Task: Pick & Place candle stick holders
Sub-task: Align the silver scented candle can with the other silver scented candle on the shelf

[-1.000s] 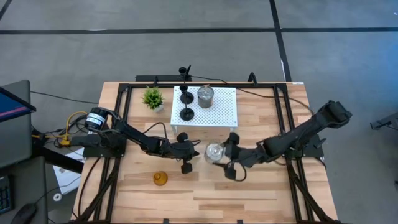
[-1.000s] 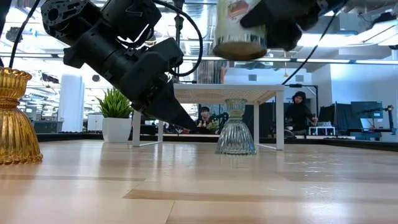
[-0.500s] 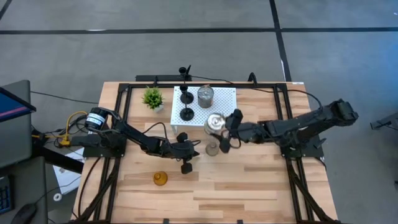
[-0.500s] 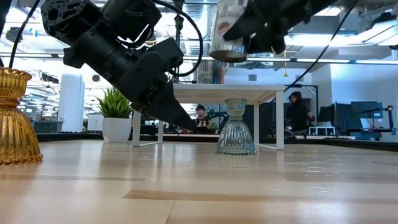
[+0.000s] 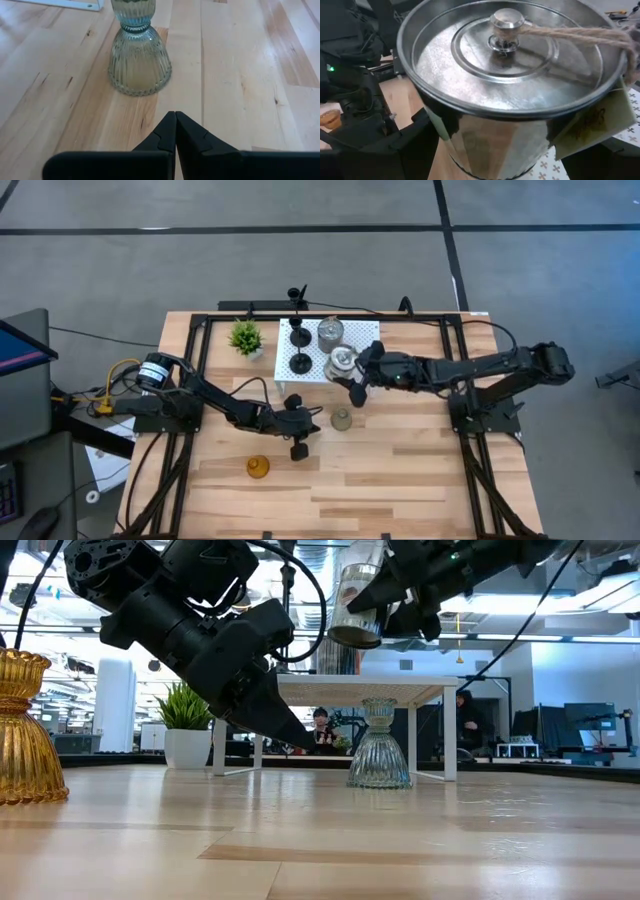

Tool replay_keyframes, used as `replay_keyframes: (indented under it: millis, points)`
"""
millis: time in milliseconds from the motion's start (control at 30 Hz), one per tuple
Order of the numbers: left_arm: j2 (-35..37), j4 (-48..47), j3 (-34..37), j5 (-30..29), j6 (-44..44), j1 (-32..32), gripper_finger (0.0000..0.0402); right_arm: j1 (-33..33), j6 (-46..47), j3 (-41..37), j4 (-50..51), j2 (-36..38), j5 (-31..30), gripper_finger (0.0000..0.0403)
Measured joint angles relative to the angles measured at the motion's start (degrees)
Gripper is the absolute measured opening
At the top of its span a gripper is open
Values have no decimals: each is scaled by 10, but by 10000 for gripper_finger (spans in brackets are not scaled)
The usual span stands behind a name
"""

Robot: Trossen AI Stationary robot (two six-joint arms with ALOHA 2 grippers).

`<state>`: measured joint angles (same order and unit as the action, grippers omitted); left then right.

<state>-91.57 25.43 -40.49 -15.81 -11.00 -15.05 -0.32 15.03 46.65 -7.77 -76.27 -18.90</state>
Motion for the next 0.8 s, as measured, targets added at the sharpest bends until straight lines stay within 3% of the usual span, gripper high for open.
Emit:
replay_keyframes:
  millis: [467, 800]
  points:
    - [0, 1, 0, 0, 0, 0, 5, -7, 9, 0, 6, -2, 56, 329]
    - [0, 1, 0, 0, 0, -4, 5, -10, 13, 33, 1, -83, 55, 329]
